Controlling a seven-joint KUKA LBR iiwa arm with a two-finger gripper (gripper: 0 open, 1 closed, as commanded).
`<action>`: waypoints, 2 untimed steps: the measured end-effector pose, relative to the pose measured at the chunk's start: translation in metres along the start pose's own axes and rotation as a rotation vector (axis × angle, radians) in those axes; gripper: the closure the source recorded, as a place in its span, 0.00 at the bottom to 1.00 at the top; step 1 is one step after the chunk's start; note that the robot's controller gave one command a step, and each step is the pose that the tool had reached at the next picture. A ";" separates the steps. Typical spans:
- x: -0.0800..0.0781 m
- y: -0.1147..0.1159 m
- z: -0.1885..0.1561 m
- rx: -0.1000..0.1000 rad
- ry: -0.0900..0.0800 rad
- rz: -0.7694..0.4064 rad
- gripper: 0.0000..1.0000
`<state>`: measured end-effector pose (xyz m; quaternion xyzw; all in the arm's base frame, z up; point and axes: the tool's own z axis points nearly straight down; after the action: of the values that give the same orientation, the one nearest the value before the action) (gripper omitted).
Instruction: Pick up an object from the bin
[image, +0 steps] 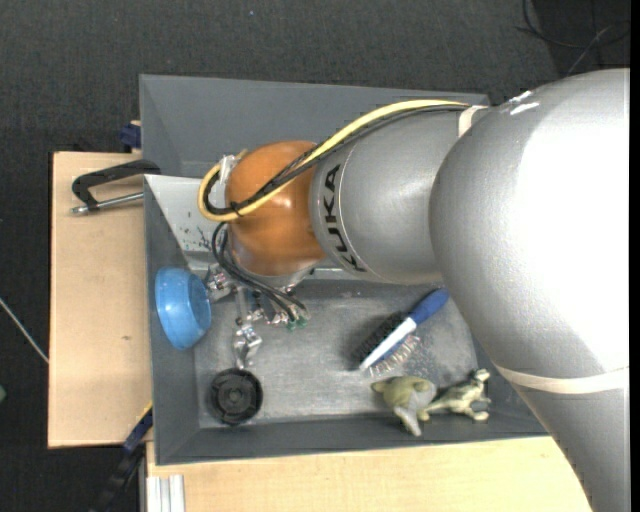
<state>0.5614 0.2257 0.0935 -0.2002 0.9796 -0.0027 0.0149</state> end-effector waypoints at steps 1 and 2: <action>0.007 0.014 -0.100 -0.013 0.012 -0.090 0.00; 0.019 0.003 -0.027 -0.007 0.020 -0.445 0.00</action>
Offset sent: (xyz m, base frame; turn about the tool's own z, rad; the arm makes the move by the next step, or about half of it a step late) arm -0.0177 0.0076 0.0930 -0.0899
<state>0.5418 0.2211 0.1196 -0.4113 0.9115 -0.0047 0.0033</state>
